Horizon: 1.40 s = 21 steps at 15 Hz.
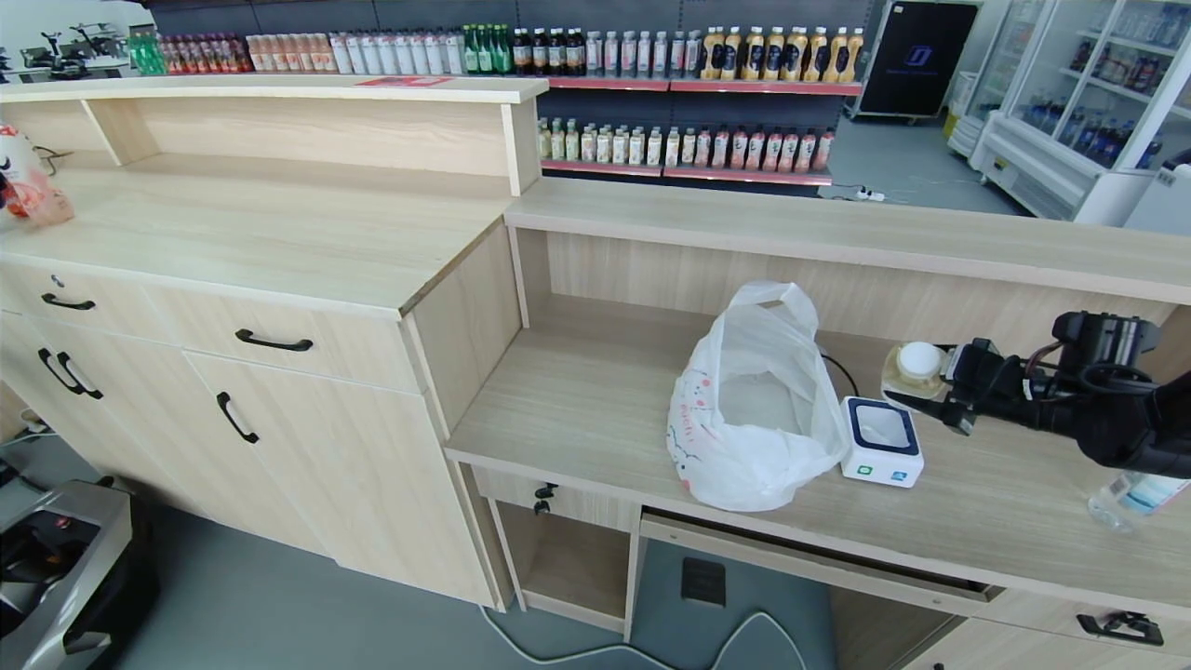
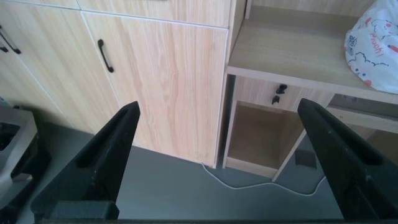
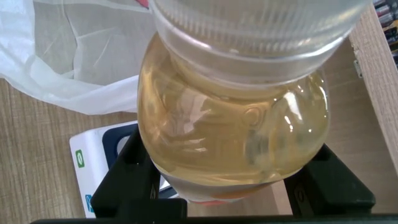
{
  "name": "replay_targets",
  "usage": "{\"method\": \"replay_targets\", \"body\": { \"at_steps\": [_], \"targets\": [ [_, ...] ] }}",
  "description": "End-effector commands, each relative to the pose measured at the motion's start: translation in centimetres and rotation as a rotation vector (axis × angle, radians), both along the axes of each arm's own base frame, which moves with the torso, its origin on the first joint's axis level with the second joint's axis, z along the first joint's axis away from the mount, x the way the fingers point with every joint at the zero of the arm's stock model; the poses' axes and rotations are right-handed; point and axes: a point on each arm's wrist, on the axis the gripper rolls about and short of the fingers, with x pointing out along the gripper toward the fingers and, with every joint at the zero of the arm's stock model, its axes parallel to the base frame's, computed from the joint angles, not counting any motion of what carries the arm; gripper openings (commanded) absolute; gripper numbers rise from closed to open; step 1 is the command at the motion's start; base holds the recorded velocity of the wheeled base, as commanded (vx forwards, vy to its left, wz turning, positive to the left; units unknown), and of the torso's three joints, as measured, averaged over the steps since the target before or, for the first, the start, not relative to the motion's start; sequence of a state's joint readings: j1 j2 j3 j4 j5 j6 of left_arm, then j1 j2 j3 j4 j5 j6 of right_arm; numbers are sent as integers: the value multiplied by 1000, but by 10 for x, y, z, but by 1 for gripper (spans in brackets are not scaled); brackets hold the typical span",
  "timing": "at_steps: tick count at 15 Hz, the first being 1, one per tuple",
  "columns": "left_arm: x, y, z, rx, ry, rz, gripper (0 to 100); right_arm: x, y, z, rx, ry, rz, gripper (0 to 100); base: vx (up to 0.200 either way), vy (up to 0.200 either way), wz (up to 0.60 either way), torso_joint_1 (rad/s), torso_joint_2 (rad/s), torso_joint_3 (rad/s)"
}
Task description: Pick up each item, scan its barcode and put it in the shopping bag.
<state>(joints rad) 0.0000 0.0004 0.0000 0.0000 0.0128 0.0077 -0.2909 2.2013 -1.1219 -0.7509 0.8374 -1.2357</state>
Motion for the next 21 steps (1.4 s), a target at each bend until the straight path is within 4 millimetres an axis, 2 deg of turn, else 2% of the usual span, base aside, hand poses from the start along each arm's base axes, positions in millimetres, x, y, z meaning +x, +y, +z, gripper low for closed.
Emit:
{"method": "replay_targets", "body": {
  "at_steps": [1,3,5,7,8,9,10,12,16,18,21],
  "targets": [
    [0,0,0,0,0,0,100,0,0,-1,0,1,0,0,0,0,0,0,0,0],
    [0,0,0,0,0,0,100,0,-1,0,-1,-2,-2,0,0,0,0,0,0,0],
    [0,0,0,0,0,0,100,0,0,12,8,-21,-7,0,0,0,0,0,0,0],
    [0,0,0,0,0,0,100,-15,13,75,172,-24,-89,0,0,0,0,0,0,0],
    [0,0,0,0,0,1,100,-23,18,90,242,-2,-130,0,0,0,0,0,0,0],
    [0,0,0,0,0,0,100,-45,26,120,412,50,-255,0,0,0,0,0,0,0],
    [0,0,0,0,0,0,100,-63,30,136,555,109,-397,0,0,0,0,0,0,0],
    [0,0,0,0,0,1,100,-82,30,141,636,199,-536,0,0,0,0,0,0,0],
    [0,0,0,0,0,0,100,-125,12,134,604,208,-642,0,0,0,0,0,0,0],
    [0,0,0,0,0,0,100,-137,4,134,550,178,-672,0,0,0,0,0,0,0],
    [0,0,0,0,0,0,100,-146,5,135,544,157,-675,0,0,0,200,1,1,1]
  ]
}}
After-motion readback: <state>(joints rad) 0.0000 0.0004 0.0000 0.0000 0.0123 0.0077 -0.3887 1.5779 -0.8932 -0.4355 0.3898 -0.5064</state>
